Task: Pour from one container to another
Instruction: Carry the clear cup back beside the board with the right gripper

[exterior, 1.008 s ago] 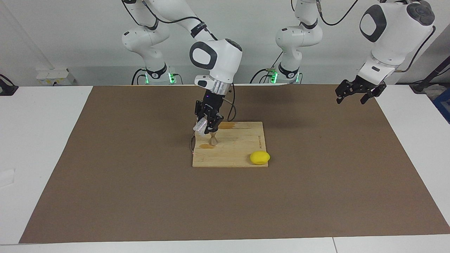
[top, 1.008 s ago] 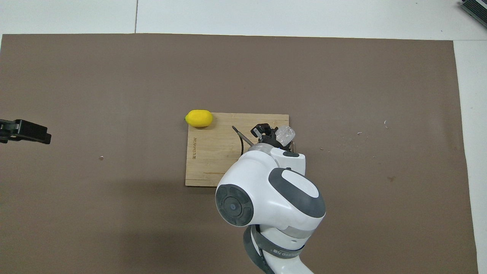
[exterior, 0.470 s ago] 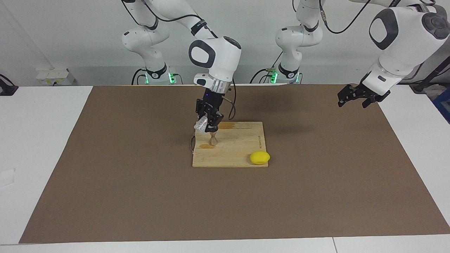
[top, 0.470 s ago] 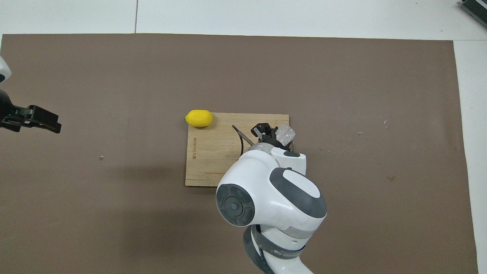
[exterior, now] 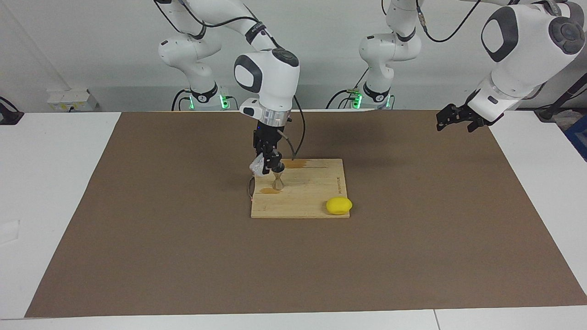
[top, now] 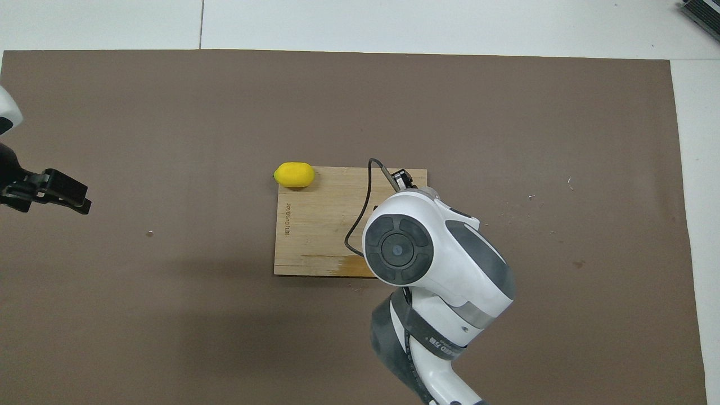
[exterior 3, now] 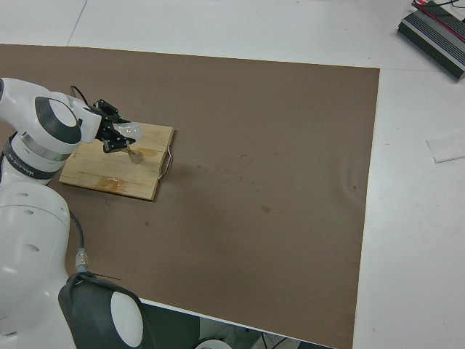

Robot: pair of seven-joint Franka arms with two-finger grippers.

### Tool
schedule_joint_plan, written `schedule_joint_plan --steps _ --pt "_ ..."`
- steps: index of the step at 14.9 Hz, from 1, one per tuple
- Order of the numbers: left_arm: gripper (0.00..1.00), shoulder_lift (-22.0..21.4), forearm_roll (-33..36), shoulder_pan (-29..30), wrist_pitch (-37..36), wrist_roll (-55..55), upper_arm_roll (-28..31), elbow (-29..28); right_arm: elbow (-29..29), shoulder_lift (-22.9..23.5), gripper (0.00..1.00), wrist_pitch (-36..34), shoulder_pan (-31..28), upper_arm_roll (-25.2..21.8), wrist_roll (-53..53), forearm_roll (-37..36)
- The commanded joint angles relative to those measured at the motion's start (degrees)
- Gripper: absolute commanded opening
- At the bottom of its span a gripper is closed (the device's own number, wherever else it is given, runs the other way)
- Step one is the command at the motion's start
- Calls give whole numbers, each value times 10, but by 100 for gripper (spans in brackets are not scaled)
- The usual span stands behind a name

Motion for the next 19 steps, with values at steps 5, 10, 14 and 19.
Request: schedule_joint_plan --steps 5,10,14,19 --pt "100 -20 3 -16 -15 -6 8 -15 -13 0 4 9 -65 5 -39 172" --pt "100 -39 3 -15 -8 -7 8 -27 -53 -7 3 -3 -182 5 -241 409" --pt "100 -45 3 -17 -8 -8 7 -42 -117 -15 2 -10 -263 4 -375 517" --pt "100 -49 2 -16 13 -10 3 -50 -191 -22 0 1 -348 3 -535 579"
